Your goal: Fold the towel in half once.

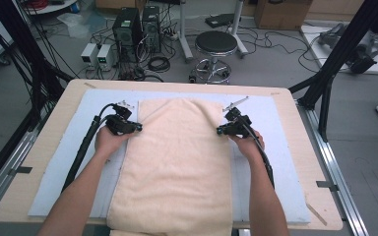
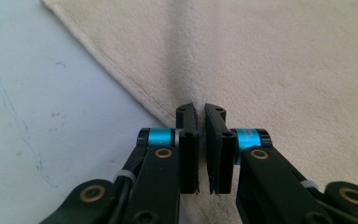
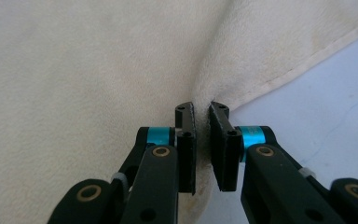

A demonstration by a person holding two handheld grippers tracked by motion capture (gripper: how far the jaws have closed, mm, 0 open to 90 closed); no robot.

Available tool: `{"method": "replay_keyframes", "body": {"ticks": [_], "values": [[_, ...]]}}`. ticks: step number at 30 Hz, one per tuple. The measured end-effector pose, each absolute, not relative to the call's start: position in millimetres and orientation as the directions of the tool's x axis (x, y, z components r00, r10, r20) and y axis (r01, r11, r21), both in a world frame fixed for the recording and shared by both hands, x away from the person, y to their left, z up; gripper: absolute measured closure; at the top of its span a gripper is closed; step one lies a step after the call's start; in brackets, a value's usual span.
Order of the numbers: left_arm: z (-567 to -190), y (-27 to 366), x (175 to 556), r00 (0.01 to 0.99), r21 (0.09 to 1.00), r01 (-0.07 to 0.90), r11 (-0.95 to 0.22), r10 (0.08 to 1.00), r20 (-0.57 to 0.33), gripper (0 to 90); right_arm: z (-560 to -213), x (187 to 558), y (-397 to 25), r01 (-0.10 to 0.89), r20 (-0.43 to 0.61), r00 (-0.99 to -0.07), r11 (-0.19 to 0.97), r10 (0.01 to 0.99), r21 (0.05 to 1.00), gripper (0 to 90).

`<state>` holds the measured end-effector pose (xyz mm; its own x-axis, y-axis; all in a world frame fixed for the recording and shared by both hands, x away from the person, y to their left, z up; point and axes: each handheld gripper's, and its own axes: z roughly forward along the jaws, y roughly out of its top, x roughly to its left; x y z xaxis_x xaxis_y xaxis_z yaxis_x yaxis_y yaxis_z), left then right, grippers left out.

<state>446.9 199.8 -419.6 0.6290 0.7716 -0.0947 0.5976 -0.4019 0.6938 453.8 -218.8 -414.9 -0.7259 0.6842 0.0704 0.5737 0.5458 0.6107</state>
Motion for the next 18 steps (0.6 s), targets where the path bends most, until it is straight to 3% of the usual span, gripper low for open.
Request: {"method": "replay_keyframes", "body": {"ticks": [10,18], "values": [[-387,221,423,0.686,0.77,0.515,-0.376,0.719,-0.108,84.4,-381,428,-230,0.471,0.067,-0.793,0.538,0.606,0.699,81.3],[-374,231,382,0.743,0.818,0.44,-0.369,0.662,-0.101,84.3,-360,385,-232,0.382,0.02,-0.844,0.575,0.536,0.724,81.0]]}}
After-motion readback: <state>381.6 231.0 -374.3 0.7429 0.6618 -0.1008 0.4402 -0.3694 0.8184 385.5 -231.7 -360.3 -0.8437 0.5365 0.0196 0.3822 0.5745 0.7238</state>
